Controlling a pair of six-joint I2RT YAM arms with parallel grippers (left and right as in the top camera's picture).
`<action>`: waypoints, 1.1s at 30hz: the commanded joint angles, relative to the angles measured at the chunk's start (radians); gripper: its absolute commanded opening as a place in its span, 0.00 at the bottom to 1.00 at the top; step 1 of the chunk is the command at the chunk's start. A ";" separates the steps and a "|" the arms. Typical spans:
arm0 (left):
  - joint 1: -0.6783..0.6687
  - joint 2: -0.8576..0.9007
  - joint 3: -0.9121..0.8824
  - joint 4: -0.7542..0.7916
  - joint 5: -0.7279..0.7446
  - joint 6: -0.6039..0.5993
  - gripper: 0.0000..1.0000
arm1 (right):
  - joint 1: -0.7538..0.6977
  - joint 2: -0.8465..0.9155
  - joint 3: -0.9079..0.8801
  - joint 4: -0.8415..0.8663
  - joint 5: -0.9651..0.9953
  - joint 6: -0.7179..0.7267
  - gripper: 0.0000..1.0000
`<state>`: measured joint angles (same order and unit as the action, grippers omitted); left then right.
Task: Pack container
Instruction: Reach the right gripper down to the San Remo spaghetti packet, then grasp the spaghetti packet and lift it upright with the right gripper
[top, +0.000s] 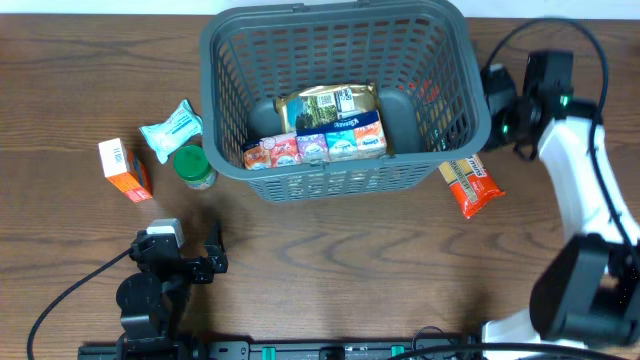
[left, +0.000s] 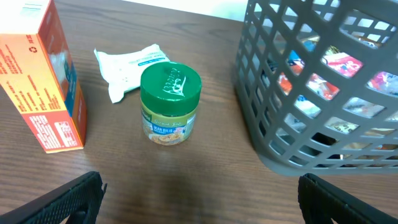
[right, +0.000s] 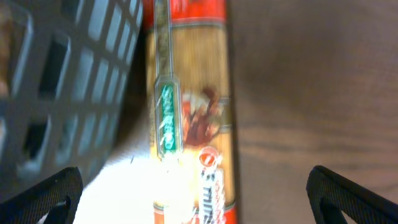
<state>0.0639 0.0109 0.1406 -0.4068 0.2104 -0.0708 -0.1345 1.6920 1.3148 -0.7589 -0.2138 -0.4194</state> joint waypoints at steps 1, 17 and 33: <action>0.005 -0.006 -0.020 -0.003 0.006 0.017 0.99 | 0.035 -0.075 -0.158 0.058 0.019 -0.001 0.99; 0.005 -0.006 -0.020 -0.003 0.006 0.017 0.98 | 0.092 -0.111 -0.546 0.610 0.173 0.069 0.99; 0.005 -0.006 -0.020 -0.002 0.006 0.017 0.98 | 0.080 0.056 -0.560 0.809 0.206 0.119 0.99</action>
<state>0.0639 0.0109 0.1406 -0.4068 0.2104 -0.0708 -0.0509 1.7199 0.7624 0.0395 -0.0208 -0.3317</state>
